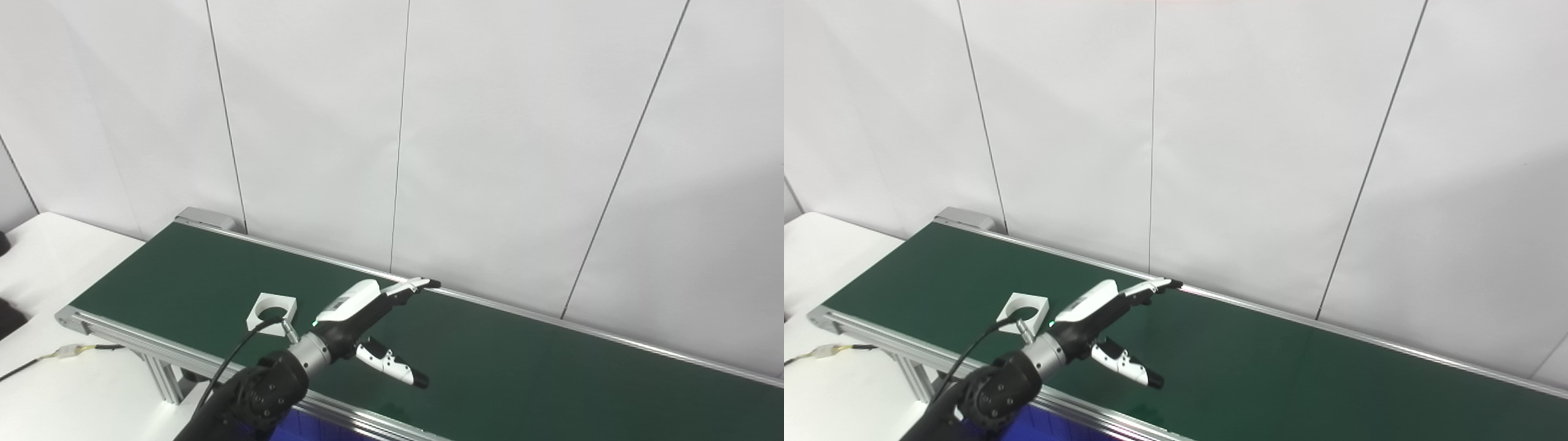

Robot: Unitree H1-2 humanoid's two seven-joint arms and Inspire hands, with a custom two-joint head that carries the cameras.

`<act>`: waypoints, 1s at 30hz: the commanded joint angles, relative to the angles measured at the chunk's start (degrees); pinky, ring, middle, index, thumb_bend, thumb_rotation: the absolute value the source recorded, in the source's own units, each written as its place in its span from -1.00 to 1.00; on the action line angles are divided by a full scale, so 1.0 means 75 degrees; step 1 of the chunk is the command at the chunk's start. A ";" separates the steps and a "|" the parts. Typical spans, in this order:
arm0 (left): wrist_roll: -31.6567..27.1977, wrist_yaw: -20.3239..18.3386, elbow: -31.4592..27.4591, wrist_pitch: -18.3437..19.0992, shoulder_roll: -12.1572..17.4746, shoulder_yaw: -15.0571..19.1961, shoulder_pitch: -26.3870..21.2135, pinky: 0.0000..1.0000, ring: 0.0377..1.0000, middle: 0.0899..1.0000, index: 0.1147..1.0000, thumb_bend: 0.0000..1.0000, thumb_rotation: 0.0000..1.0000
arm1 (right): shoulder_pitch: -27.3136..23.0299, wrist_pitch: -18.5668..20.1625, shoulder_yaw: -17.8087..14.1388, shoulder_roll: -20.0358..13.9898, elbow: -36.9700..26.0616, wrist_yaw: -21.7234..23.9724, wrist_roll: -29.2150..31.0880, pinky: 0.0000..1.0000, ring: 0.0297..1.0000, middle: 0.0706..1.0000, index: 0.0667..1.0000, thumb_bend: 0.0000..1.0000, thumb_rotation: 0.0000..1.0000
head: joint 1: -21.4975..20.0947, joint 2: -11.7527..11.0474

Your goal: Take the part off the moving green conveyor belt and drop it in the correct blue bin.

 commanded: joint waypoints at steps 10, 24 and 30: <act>-0.0068 -0.0013 0.0859 0.0209 0.0525 0.0246 -0.0664 0.59 0.82 0.93 0.88 0.62 -0.28 | -0.0105 -0.0429 -0.0014 0.0059 -0.0218 -0.0066 0.0014 0.63 0.70 0.70 0.70 0.98 -0.87 | 0.0028 0.0014; -0.0025 -0.0095 0.1828 0.0358 0.1125 0.0202 -0.1054 0.72 0.92 0.96 0.90 0.68 -0.35 | -0.0114 -0.0467 -0.0016 0.0052 -0.0195 0.0001 0.0123 0.62 0.70 0.70 0.70 0.99 -0.89 | 0.0055 0.0004; 0.0323 0.0004 0.2019 0.0459 0.1394 0.0029 -0.1171 0.84 0.93 0.95 0.89 0.73 -0.32 | -0.0097 -0.0392 -0.0026 0.0059 -0.0265 -0.0005 0.0141 0.60 0.69 0.69 0.69 1.00 -0.88 | 0.0058 0.0015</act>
